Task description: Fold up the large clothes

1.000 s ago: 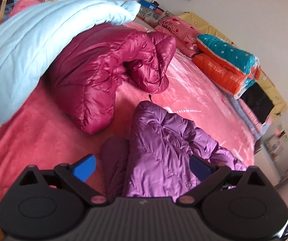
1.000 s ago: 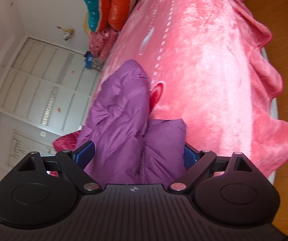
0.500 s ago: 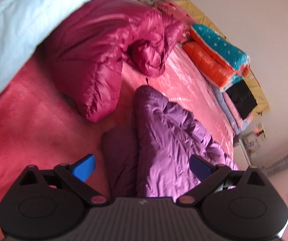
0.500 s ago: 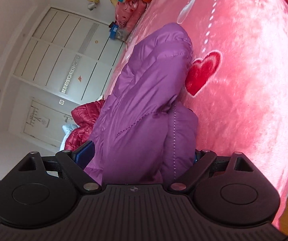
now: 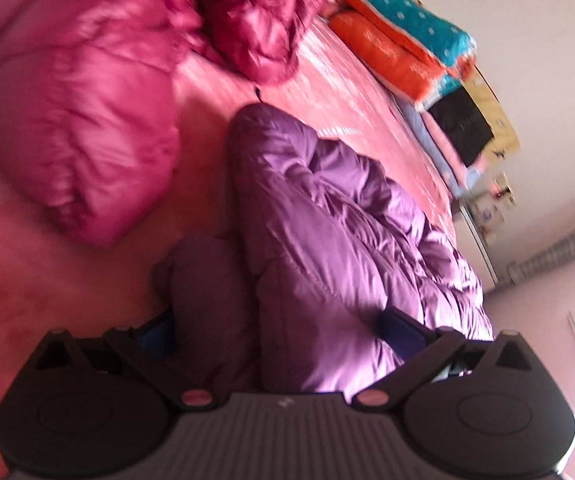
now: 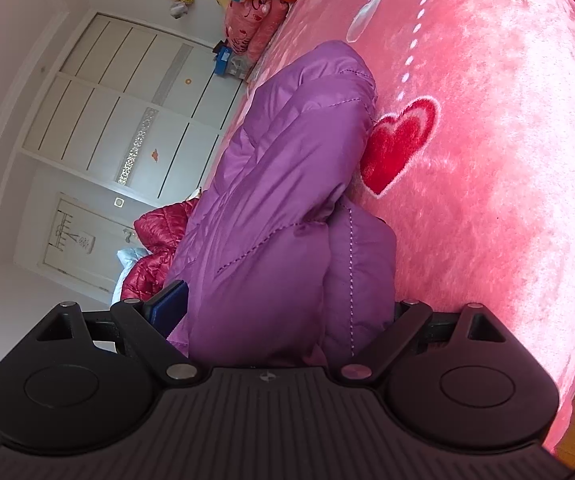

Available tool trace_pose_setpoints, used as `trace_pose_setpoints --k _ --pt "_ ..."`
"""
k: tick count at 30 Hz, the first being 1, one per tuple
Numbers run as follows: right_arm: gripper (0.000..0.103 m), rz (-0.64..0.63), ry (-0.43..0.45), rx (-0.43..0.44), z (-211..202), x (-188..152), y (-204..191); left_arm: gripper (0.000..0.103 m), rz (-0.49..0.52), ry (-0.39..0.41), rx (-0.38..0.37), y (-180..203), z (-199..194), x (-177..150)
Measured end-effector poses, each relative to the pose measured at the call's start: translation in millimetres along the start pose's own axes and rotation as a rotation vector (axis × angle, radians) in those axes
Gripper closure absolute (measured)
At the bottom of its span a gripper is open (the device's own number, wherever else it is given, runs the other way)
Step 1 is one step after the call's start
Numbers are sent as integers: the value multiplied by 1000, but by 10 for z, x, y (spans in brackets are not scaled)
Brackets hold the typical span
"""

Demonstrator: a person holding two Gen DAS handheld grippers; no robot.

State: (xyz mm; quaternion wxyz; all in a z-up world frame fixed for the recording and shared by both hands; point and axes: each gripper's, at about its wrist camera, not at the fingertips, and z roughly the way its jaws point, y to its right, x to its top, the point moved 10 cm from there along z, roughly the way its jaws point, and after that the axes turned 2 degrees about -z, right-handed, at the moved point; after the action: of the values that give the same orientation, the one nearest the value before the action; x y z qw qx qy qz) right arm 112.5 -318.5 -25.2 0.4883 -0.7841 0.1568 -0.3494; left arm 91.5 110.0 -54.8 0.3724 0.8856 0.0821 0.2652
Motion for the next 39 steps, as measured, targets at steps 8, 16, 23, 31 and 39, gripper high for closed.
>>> trace_pose_setpoints --k 8,16,23,31,39 --pt "0 -23 9 -18 50 -9 1 1 84 -148 -90 344 286 -131" --pt "0 -4 39 -91 90 4 -8 9 215 -114 29 566 375 -228" --pt "10 -127 65 -325 144 -68 -215 40 270 -29 154 648 215 -314" --pt "42 -516 157 -660 139 -374 -822 57 365 37 244 902 105 -350" --pt "58 -753 274 -843 76 -786 -1325 65 360 98 239 1074 -115 -431"
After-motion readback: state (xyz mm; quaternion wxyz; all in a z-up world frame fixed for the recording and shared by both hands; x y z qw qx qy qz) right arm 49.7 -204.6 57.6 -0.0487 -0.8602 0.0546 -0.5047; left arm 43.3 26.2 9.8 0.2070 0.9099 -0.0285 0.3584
